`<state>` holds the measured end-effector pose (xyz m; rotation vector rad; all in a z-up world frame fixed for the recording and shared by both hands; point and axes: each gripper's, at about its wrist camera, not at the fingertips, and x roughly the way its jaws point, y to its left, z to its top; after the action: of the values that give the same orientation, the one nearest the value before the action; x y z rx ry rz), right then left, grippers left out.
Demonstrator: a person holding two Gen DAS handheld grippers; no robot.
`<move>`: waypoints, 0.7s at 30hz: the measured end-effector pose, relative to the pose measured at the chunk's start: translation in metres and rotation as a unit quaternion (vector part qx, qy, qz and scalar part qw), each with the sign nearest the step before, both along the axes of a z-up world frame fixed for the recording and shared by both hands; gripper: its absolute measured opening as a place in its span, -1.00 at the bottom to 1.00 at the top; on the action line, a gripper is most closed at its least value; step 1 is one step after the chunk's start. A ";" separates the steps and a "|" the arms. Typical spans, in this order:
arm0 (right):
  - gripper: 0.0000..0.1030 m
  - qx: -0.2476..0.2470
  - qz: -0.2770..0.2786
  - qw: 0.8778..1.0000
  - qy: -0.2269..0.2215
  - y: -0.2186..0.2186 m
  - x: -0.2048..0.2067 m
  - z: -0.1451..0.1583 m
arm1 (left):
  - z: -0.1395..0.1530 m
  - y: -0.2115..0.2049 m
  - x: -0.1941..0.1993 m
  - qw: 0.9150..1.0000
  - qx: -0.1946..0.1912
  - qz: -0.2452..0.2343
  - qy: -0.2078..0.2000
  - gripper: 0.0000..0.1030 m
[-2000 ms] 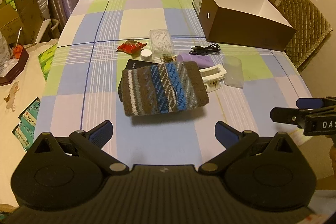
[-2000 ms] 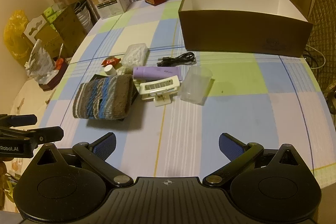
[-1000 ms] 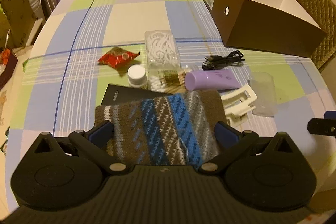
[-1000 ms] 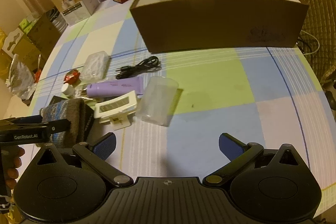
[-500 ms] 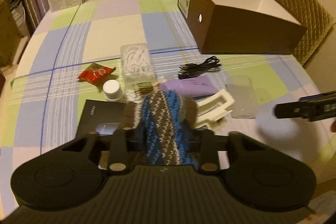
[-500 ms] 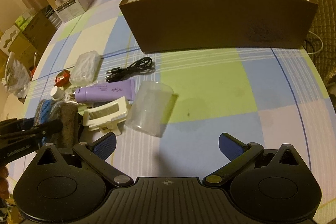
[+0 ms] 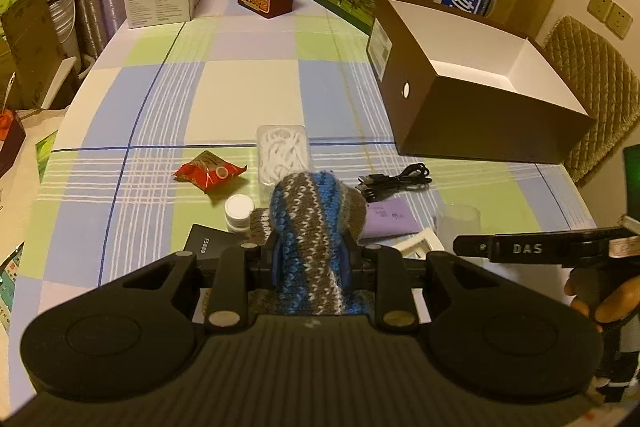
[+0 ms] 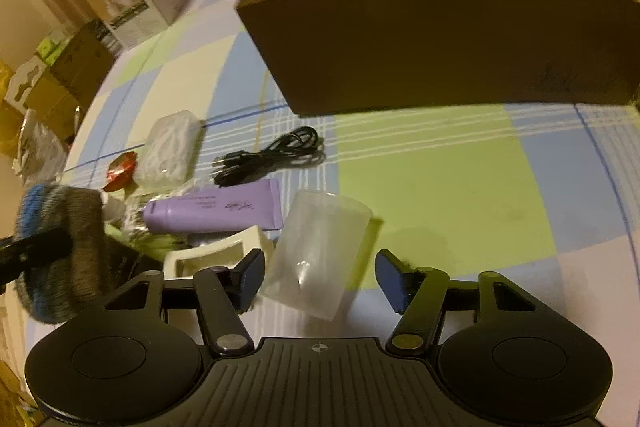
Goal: Organize objects
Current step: 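Carry the pouch into the brown box with the left gripper while the right gripper carries the cup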
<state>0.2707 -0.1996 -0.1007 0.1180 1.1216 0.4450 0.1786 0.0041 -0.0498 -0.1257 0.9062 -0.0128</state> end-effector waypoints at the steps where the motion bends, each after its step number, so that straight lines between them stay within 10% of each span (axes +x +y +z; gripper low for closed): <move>1: 0.06 0.002 -0.002 1.000 0.004 0.001 0.003 -0.003 | 0.000 0.000 0.002 1.000 0.001 0.002 0.001 -0.56; 6: -0.25 0.020 -0.002 1.000 0.019 0.002 0.011 -0.013 | -0.003 -0.004 0.010 1.000 0.006 0.003 0.008 -0.56; 21: -0.31 0.071 0.003 0.997 -0.030 -0.054 0.012 0.041 | 0.014 -0.063 0.055 0.998 -0.003 -0.064 -0.007 -0.56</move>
<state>0.2826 -0.2540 -0.0593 0.2237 1.0308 0.5308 0.2334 -0.0586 -0.0362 -0.0726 0.8982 -0.1348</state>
